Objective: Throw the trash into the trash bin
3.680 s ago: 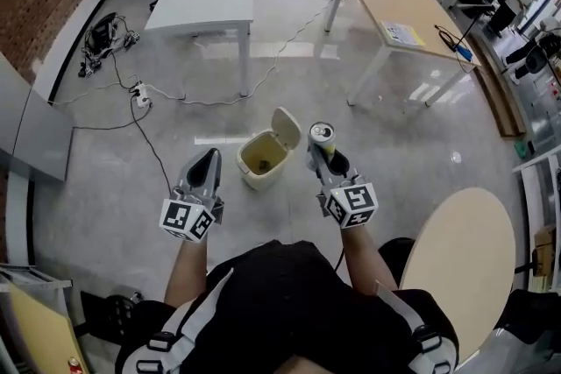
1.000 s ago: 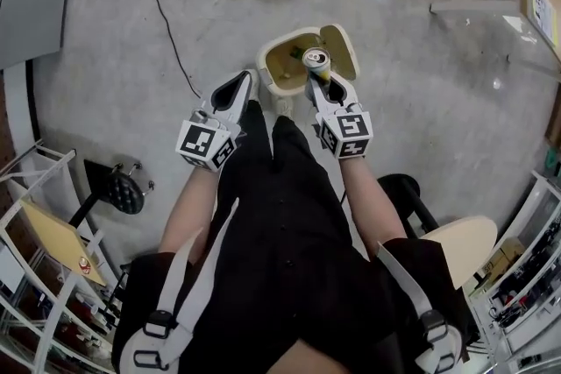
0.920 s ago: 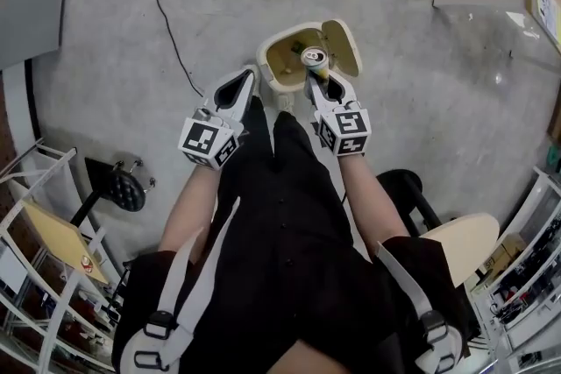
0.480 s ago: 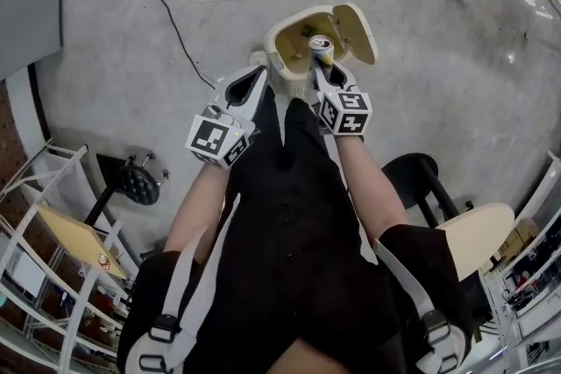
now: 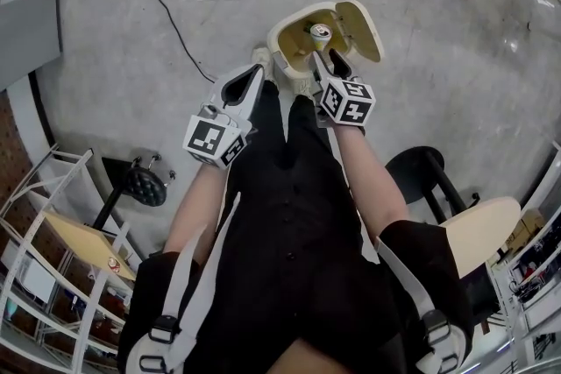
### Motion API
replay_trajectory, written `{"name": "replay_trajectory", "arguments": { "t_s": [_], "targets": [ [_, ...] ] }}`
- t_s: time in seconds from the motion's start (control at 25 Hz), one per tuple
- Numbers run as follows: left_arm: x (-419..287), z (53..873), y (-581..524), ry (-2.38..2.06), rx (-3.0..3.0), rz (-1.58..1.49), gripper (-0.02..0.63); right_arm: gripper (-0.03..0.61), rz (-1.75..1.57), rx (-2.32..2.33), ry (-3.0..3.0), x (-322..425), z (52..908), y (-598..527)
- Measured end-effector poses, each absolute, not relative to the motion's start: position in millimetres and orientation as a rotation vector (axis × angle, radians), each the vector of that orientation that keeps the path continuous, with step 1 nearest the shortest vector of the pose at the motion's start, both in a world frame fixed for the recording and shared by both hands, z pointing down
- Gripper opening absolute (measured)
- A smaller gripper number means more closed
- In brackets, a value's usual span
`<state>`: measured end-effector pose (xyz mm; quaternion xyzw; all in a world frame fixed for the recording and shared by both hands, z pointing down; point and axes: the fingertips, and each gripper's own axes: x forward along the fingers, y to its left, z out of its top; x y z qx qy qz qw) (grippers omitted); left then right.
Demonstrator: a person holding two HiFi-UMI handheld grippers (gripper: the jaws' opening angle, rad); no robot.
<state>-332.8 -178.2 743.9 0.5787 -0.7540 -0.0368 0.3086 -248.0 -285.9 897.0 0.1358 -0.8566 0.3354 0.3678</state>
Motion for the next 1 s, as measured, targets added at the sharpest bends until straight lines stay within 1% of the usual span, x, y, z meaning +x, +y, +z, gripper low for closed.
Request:
{"name": "replay_trajectory", "arguments": {
  "t_s": [0.08, 0.2, 0.44, 0.76, 1.0],
  "targets": [
    [-333, 743, -180, -1.983, 1.538, -0.111, 0.002, 0.187, 0.850, 0.357, -2.204, -249, 894, -286],
    [-337, 736, -185, -1.973, 1.555, -0.113, 0.002, 0.144, 0.843, 0.367, -2.227, -252, 885, -288],
    [-350, 723, -196, -1.997, 1.597, -0.121, 0.001, 0.092, 0.773, 0.379, -2.329, -255, 851, -305],
    [-373, 665, -220, -2.083, 1.688, -0.151, 0.002, 0.031, 0.624, 0.377, -2.552, -263, 755, -337],
    [-398, 609, -233, -2.205, 1.730, -0.186, 0.000, 0.015, 0.490, 0.411, -2.734, -268, 672, -382]
  ]
}}
